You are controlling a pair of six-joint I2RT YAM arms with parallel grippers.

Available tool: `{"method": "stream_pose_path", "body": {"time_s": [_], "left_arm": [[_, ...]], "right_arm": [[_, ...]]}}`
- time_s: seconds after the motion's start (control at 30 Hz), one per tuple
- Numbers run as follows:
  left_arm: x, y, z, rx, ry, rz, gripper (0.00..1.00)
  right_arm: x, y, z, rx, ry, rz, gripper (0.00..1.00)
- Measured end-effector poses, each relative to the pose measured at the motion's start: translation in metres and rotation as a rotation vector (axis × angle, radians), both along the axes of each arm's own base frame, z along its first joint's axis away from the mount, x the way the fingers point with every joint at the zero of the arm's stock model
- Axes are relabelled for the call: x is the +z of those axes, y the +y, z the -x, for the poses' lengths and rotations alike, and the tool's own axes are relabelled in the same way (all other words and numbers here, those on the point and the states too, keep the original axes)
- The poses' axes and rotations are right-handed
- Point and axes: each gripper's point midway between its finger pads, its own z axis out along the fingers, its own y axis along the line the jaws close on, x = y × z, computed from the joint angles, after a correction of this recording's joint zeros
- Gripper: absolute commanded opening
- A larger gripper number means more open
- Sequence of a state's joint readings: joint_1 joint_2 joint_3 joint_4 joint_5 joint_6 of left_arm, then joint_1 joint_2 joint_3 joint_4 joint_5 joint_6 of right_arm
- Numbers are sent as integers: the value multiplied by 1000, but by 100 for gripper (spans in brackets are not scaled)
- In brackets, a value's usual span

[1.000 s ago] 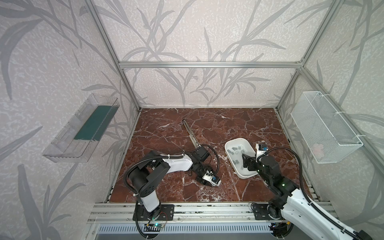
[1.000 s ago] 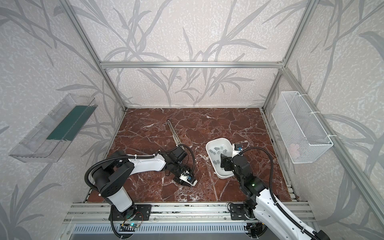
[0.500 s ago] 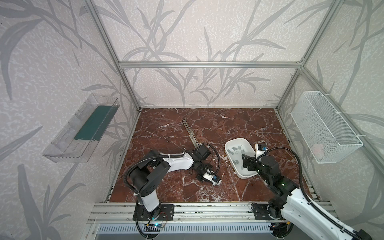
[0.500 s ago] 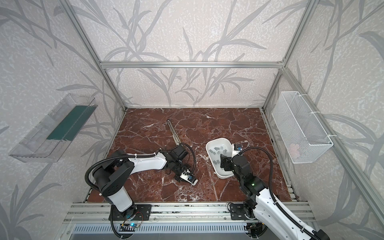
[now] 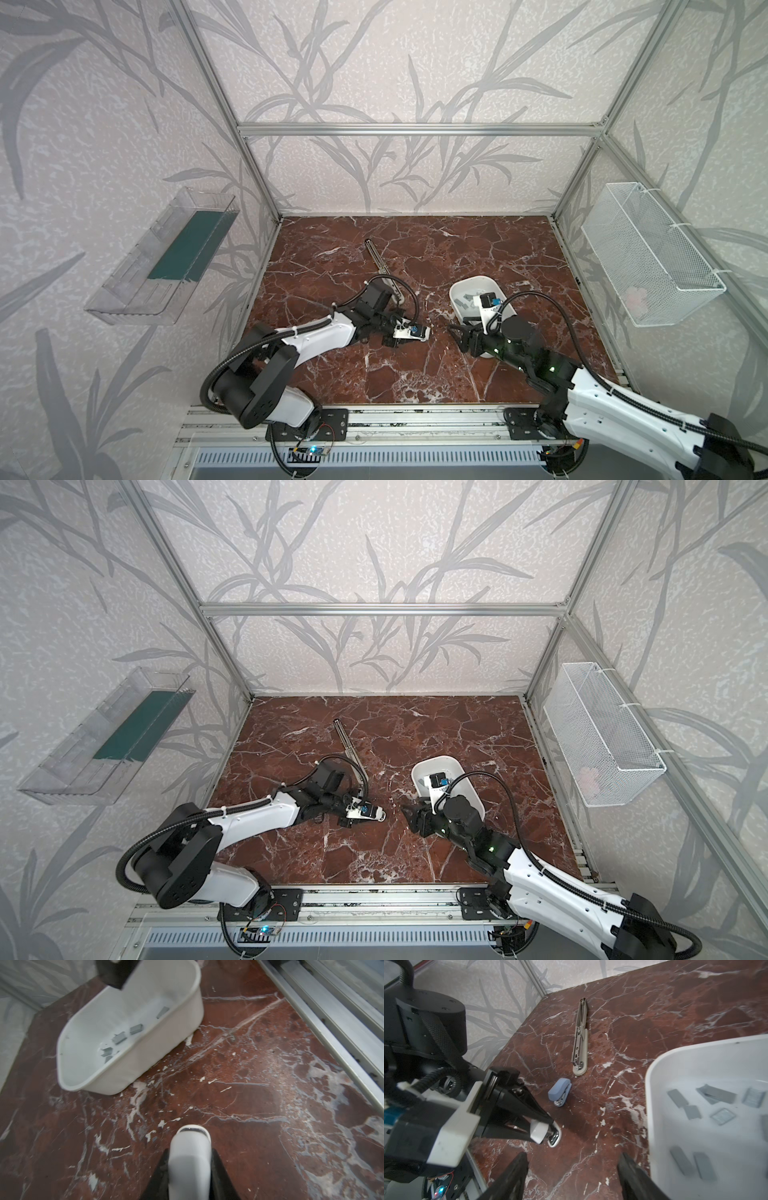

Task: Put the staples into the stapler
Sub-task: 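Bring the white stapler toward the right gripper, which grasps its top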

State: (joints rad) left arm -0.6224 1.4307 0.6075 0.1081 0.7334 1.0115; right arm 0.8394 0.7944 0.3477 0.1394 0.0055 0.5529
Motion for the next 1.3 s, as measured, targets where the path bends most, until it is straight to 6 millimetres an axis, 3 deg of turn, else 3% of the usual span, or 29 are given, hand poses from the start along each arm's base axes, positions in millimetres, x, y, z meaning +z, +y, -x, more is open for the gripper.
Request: {"method": "stream_pose_path", "body": {"time_s": [0.17, 0.4, 0.6, 0.77, 1.03, 1.3], "left_arm": [[-2, 2, 3, 88, 22, 109, 0], [42, -8, -11, 140, -25, 272, 0], [64, -10, -13, 145, -53, 336, 0], [68, -8, -5, 127, -61, 354, 0], [75, -5, 3, 98, -73, 375, 0], [66, -1, 6, 103, -68, 366, 0]], "right_arm": [[-2, 19, -3, 31, 30, -55, 52], [-13, 36, -6, 48, 89, -99, 42], [-6, 43, -7, 54, 80, -142, 40], [-14, 48, -8, 63, 97, -130, 35], [-4, 57, -10, 80, 80, -157, 33], [-12, 68, -10, 98, 125, -176, 22]]}}
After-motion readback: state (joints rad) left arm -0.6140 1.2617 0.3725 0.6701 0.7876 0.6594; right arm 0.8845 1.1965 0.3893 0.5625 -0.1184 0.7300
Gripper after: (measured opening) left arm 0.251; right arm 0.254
